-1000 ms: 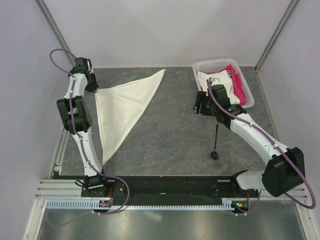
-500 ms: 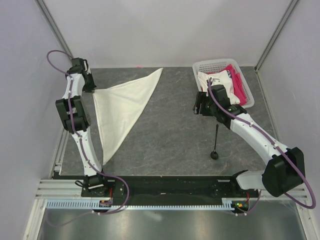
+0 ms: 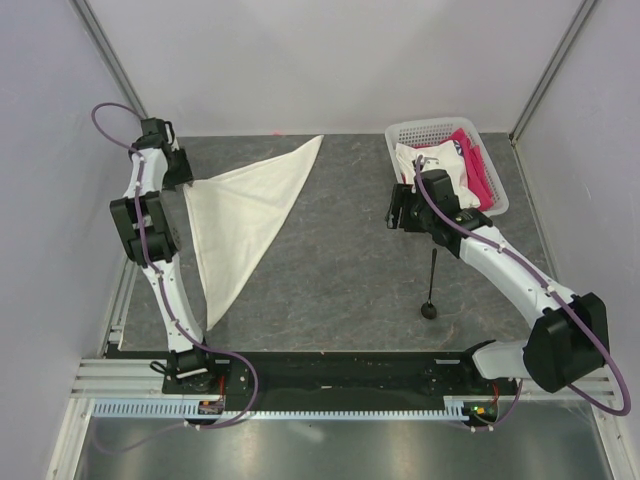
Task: Fold the napkin, place the utensils inside, and roll it up
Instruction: Fold the napkin
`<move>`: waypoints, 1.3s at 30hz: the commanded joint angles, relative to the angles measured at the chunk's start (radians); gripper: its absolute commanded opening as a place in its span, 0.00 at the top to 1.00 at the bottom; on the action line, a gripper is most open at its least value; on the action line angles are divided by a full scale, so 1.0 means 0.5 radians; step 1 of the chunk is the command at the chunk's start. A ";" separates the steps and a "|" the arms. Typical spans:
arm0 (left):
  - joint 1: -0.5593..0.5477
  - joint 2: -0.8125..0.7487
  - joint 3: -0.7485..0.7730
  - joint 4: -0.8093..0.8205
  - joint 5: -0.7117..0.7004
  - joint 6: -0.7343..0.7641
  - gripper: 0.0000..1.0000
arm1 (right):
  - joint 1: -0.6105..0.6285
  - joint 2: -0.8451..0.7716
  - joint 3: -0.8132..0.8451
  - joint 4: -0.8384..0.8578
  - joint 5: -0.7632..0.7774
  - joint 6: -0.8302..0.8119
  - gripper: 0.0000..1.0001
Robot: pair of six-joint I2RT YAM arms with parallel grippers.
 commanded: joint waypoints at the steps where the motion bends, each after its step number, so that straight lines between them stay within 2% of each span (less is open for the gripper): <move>1: 0.027 -0.048 0.066 -0.008 -0.136 -0.013 0.26 | -0.005 0.076 0.037 0.049 -0.102 0.029 0.30; 2: 0.024 -0.103 0.038 -0.011 -0.173 -0.028 0.12 | -0.002 0.116 0.058 0.064 -0.185 0.039 0.30; 5: 0.021 -0.216 -0.069 -0.008 -0.234 -0.096 0.07 | 0.044 0.211 0.129 0.141 -0.302 0.051 0.30; 7: 0.018 -0.379 -0.179 0.014 -0.225 -0.185 0.06 | 0.117 0.300 0.187 0.190 -0.324 0.051 0.30; 10: -0.022 -0.655 -0.553 0.170 -0.167 -0.307 0.06 | 0.191 0.471 0.349 0.282 -0.400 0.060 0.30; 14: -0.041 -1.017 -1.266 0.495 0.010 -0.519 0.05 | 0.246 0.757 0.527 0.466 -0.544 0.140 0.30; 17: -0.041 -1.210 -1.593 0.667 0.158 -0.617 0.07 | 0.259 1.042 0.717 0.589 -0.630 0.229 0.31; 19: -0.041 -1.269 -1.674 0.719 0.201 -0.618 0.09 | 0.262 1.269 0.873 0.675 -0.713 0.311 0.32; 22: -0.041 -1.275 -1.680 0.616 0.269 -0.544 0.13 | 0.259 1.542 1.067 0.760 -0.808 0.446 0.34; 27: -0.044 -1.413 -1.891 0.643 0.407 -0.556 0.21 | 0.268 1.880 1.224 1.033 -0.882 0.698 0.37; 29: -0.047 -1.480 -2.002 0.679 0.496 -0.593 0.22 | 0.271 1.951 1.279 1.089 -0.873 0.805 0.39; 32: -0.059 -1.542 -2.085 0.686 0.484 -0.569 0.22 | 0.277 2.083 1.359 1.132 -0.827 0.901 0.41; 35: -0.056 -1.557 -2.076 0.683 0.444 -0.550 0.23 | 0.286 2.209 1.448 1.132 -0.796 0.986 0.43; 39: -0.056 -1.564 -2.070 0.704 0.526 -0.584 0.24 | 0.292 2.346 1.515 1.129 -0.744 1.066 0.45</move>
